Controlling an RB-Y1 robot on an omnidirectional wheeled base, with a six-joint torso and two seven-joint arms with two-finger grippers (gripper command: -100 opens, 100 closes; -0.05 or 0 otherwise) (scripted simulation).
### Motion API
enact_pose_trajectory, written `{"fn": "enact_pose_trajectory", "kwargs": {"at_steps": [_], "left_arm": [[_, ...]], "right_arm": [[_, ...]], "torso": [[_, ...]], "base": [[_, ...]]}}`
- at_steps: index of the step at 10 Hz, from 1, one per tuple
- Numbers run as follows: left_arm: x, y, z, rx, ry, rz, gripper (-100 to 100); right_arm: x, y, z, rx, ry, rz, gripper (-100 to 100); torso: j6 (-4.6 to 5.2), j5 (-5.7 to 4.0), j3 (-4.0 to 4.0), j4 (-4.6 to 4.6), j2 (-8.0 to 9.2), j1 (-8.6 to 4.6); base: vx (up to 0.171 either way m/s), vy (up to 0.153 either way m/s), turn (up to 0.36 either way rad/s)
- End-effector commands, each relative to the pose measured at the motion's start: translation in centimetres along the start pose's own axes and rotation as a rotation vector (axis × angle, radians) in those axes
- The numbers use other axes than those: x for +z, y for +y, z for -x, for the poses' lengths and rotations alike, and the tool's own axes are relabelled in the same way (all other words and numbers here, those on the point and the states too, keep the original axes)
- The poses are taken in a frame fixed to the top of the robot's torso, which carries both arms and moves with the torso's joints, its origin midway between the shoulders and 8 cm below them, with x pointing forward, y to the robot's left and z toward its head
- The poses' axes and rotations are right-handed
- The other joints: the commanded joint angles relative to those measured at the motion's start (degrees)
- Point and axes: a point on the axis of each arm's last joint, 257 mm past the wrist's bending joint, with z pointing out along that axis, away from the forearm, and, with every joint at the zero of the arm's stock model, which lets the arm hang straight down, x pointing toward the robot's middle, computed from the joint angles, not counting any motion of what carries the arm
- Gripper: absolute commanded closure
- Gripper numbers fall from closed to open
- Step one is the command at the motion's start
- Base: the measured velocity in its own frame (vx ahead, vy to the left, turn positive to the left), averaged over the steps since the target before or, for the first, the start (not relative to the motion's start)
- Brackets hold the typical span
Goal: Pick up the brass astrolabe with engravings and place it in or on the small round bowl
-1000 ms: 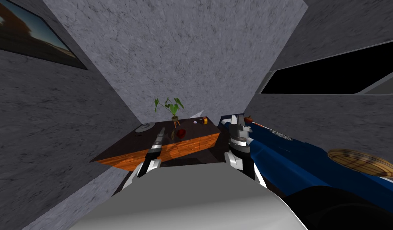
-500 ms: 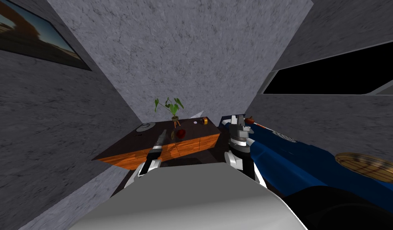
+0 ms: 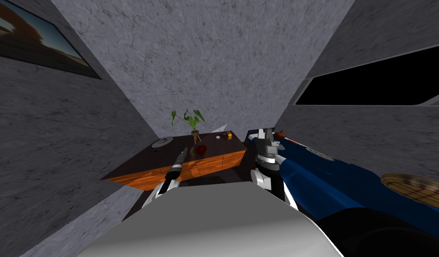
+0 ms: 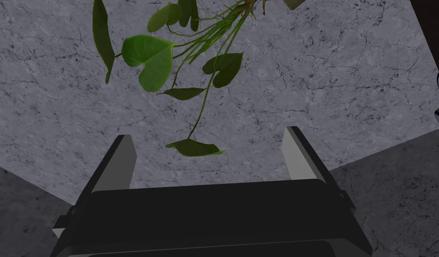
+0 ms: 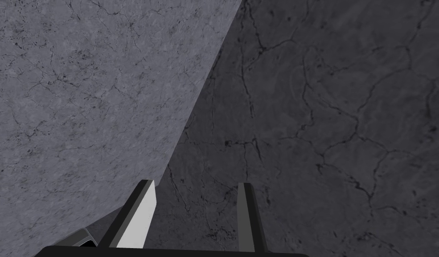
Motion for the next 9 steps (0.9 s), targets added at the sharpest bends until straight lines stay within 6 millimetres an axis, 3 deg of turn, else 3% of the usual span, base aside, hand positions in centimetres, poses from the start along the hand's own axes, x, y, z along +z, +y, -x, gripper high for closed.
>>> {"fn": "enact_pose_trajectory", "kwargs": {"at_steps": [1,9], "left_arm": [[-0.1,1.1,-0.6,0.017,0.015,0.022,-100],[-3.0,10.5,-6.1,0.246,0.203,0.216,-100]], "right_arm": [[0.0,0.0,0.0,0.000,0.000,0.000,0],[0.0,0.0,0.0,0.000,0.000,0.000,0]], "torso": [[0.00,0.00,0.00,0.00,0.00,0.00],[0.00,0.02,-0.12,-0.05,-0.21,0.11]], "base": [[0.032,-0.011,0.007],[0.069,0.000,-0.017]]}}
